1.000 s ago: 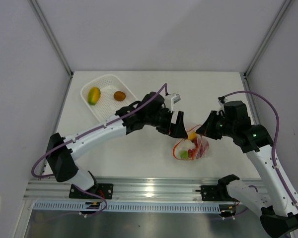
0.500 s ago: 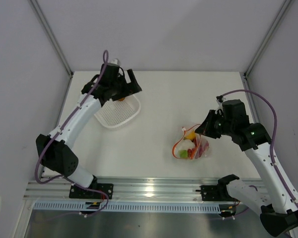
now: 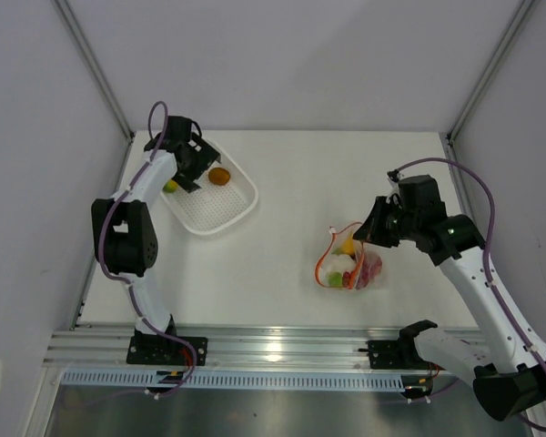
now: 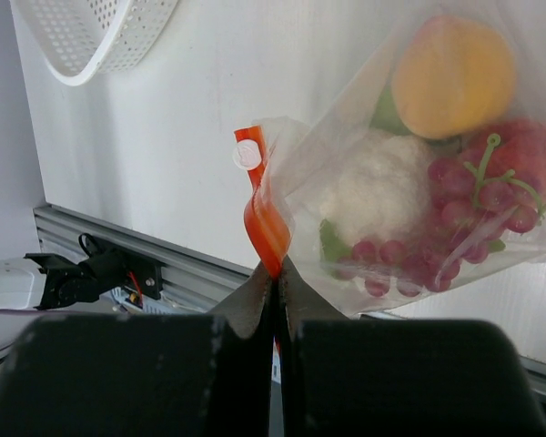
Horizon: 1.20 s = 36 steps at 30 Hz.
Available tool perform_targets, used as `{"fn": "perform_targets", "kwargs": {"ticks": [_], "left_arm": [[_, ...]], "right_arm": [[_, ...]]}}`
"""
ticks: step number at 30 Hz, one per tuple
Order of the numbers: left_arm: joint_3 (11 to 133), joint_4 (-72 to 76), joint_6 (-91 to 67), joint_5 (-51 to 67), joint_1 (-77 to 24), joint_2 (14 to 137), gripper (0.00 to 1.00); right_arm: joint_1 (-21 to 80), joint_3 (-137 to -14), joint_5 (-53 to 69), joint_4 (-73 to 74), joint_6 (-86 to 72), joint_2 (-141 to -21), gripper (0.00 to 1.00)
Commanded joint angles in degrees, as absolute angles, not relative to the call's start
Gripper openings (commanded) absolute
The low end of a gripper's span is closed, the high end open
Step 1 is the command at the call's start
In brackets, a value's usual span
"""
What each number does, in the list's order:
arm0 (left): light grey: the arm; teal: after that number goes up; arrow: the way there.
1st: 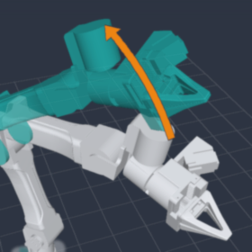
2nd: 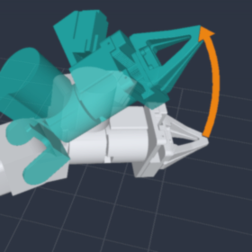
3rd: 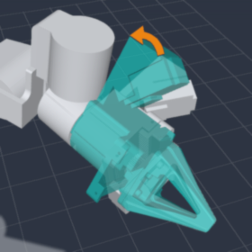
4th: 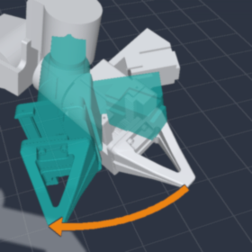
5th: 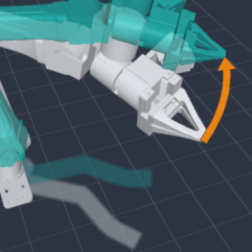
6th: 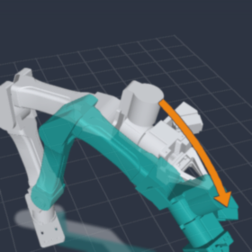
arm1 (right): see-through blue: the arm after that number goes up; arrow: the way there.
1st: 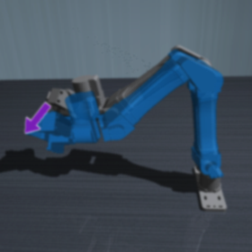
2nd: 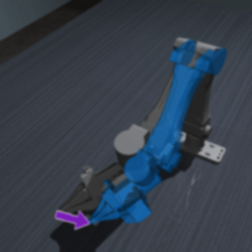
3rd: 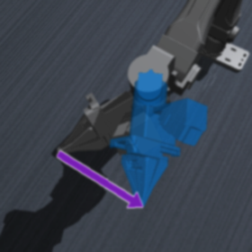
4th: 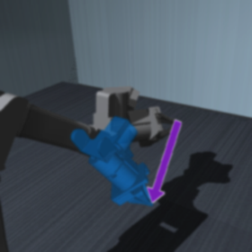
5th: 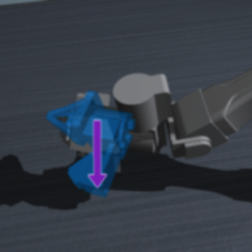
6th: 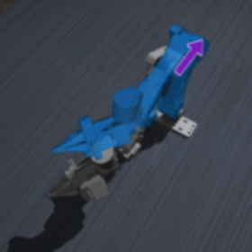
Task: Place the food in the zip-top bag and seal the zipper
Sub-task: Pick up the fake fruit from the bin.
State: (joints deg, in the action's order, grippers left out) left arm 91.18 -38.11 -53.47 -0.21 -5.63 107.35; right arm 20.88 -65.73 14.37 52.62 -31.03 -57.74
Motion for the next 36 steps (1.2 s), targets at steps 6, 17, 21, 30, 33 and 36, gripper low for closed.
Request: {"fn": "perform_targets", "kwargs": {"ticks": [6,17,21,30,33,36], "left_arm": [[103.09,-42.1,-63.19,-3.17,-4.66,117.59,1.0],[111.09,-45.8,-71.01,-1.23,-3.87,126.47,1.0],[111.88,-45.35,-72.77,-0.44,-3.78,127.88,0.99],[115.31,-46.84,-75.41,2.54,-3.69,132.36,1.0],[115.31,-47.98,-75.76,2.03,-3.6,132.98,0.99],[115.23,-48.78,-75.94,1.06,-3.6,133.07,0.98]], "right_arm": [[20.65,-67.68,13.27,49.04,-28.74,-60.73,0.0],[20.48,-67.24,13.36,47.02,-28.83,-63.45,0.0],[20.39,-67.06,13.27,46.76,-28.74,-63.72,0.0],[20.3,-66.27,13.01,46.06,-28.74,-63.63,0.0],[20.22,-66.27,12.92,45.88,-28.74,-63.54,0.0],[20.04,-66.27,12.92,45.88,-28.74,-63.55,0.0]]}}
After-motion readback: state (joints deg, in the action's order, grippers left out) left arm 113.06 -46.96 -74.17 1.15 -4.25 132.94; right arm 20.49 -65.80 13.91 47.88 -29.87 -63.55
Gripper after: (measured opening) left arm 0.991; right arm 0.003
